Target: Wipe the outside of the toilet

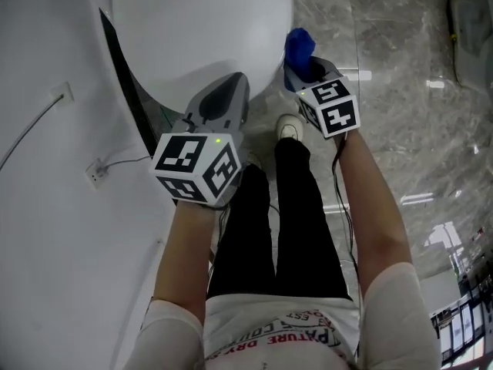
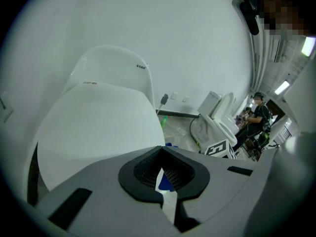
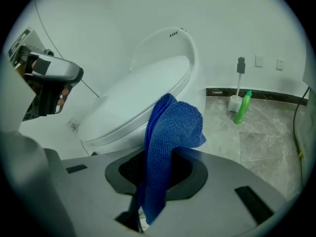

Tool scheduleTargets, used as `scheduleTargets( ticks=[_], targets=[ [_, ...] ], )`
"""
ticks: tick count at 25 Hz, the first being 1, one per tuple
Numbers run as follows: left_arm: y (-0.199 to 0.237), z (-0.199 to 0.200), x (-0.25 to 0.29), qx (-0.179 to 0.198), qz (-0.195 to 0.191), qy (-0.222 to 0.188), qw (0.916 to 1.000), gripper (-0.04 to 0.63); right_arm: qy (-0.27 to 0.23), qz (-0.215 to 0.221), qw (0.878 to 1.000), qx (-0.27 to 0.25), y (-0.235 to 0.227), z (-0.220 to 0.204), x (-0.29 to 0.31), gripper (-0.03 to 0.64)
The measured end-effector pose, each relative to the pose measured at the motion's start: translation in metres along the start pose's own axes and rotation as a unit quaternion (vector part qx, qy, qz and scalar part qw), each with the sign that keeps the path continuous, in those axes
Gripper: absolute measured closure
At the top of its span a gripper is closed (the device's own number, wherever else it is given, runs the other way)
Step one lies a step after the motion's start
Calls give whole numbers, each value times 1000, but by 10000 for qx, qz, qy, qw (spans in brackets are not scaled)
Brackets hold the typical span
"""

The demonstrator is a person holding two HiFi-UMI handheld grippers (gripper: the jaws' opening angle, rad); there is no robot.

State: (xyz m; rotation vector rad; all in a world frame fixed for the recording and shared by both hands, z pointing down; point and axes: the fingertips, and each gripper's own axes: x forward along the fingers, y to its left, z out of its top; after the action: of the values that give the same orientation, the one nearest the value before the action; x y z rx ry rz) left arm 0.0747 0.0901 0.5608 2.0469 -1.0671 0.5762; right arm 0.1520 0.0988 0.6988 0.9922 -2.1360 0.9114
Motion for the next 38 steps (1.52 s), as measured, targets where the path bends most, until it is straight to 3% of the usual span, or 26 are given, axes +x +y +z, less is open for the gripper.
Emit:
scheduleTargets(
  ticks=[3, 8, 12, 17, 20, 24, 29, 38],
  targets=[
    [3, -9, -20, -101, -13, -336, 9994, 589, 87, -28, 9999, 111, 15, -13, 0, 540],
    [7, -32, -66, 145, -65, -767, 9969, 589, 177, -234, 9994, 168, 48, -36, 3, 541],
    [30, -71, -105, 196, 113, -778, 9967, 589, 246, -606, 9978, 146, 78, -51, 8, 540],
    [61, -103, -149, 45, 210, -983, 9949, 589, 276, -763, 9959, 389, 114, -61, 20, 540],
    [77, -122, -168, 47, 275, -960, 9950, 589, 360, -828, 9952, 365, 136, -67, 32, 540],
    [102, -150, -189, -72, 331, -865, 9957, 589, 345, -914, 9927, 711, 159, -70, 48, 540],
    [137, -175, -208, -327, 552, -774, 9949, 589, 475, -762, 9929, 782, 200, -74, 72, 540],
    [141, -180, -231, -714, 683, -796, 9919, 589, 467, -202, 9883, 1439, 254, -68, 59, 540]
  ],
)
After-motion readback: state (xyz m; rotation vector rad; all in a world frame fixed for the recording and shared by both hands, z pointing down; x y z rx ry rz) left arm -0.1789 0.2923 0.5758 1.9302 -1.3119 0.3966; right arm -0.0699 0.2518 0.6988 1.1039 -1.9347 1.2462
